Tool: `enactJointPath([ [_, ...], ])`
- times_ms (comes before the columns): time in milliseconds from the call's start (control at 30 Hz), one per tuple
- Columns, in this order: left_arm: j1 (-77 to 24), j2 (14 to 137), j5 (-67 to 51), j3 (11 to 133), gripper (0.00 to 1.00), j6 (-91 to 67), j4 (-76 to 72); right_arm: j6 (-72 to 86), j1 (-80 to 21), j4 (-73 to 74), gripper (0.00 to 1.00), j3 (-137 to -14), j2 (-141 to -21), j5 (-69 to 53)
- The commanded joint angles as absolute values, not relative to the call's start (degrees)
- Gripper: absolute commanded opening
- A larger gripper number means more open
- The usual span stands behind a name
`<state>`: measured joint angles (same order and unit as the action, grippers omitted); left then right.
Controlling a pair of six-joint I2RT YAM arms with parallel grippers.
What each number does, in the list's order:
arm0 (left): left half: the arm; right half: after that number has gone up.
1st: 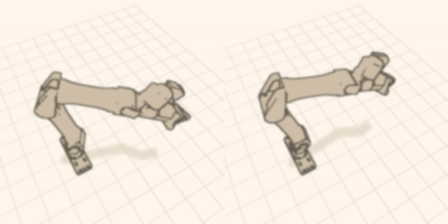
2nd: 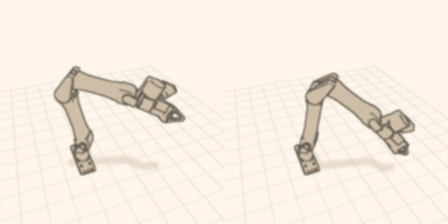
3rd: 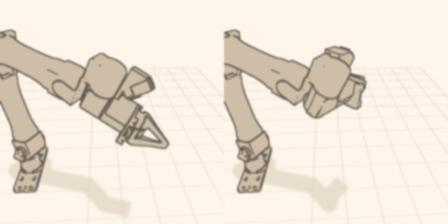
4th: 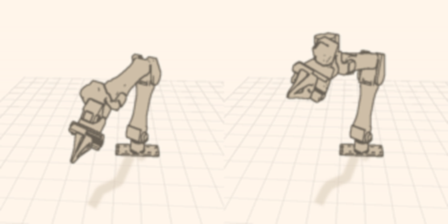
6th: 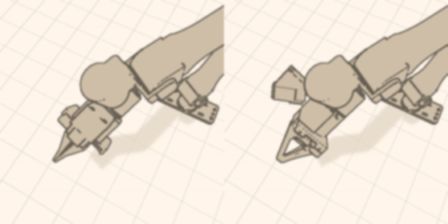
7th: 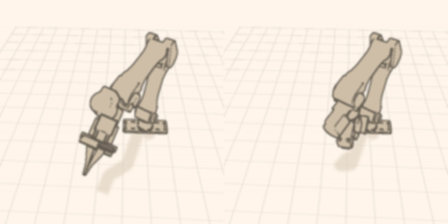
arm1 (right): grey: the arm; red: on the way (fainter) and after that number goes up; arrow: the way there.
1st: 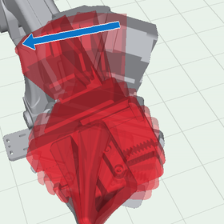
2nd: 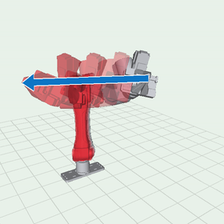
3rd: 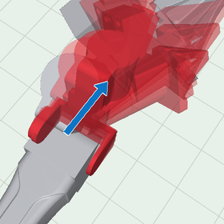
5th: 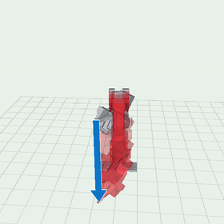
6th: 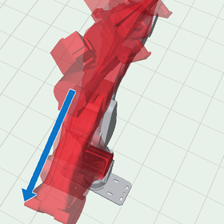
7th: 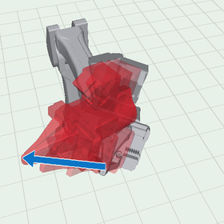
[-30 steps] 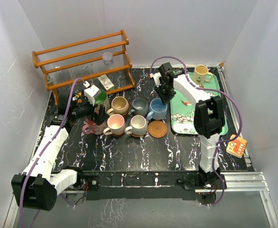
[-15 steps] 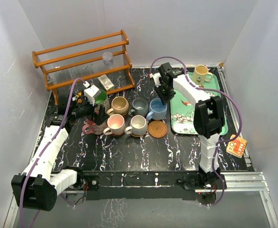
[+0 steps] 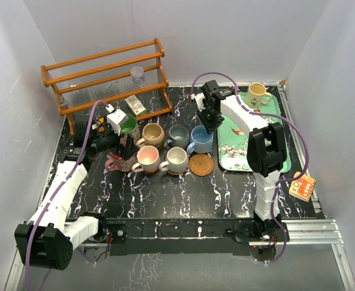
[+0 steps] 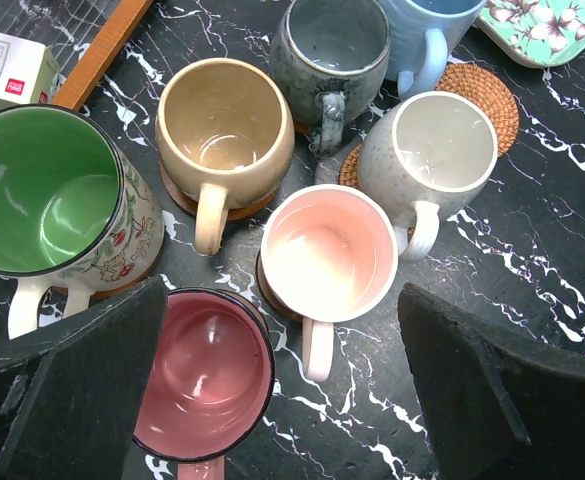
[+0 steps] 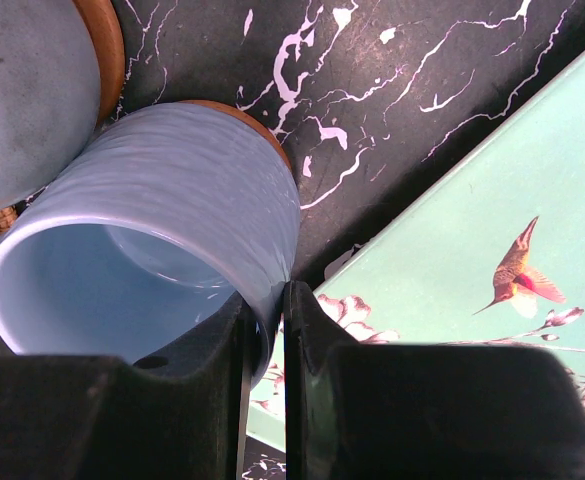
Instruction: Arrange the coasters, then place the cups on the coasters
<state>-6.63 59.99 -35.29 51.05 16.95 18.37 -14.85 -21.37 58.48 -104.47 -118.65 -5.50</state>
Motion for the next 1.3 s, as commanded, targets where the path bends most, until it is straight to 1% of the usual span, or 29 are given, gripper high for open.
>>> enactJointPath([
  [0, -6.1, 58.3, -37.5, 50.6, 0.99, 17.2, 17.5, -13.4, -21.9, 56.0, 0.13, -106.3, -117.4, -6.9],
  [533, -6.0, 58.2, -37.9, 50.4, 0.99, 17.2, 17.5, -14.3, -21.6, 56.2, 0.35, -107.6, -115.8, -4.0],
  [733, -6.0, 58.1, -37.9, 50.2, 0.99, 17.2, 17.3, -14.8, -19.3, 56.1, 0.40, -110.3, -113.2, -4.7],
  [900, -6.0, 58.0, -37.7, 50.1, 0.99, 17.2, 17.2, -15.2, -15.5, 54.6, 0.44, -111.8, -110.0, -6.0],
  [1100, -6.0, 57.5, -37.5, 49.7, 0.99, 17.3, 17.1, -15.5, -8.3, 52.9, 0.53, -115.4, -108.8, -6.4],
  [1267, -6.0, 57.7, -37.4, 49.5, 0.99, 17.2, 16.7, -14.7, -0.9, 50.0, 0.65, -117.2, -109.5, -8.1],
])
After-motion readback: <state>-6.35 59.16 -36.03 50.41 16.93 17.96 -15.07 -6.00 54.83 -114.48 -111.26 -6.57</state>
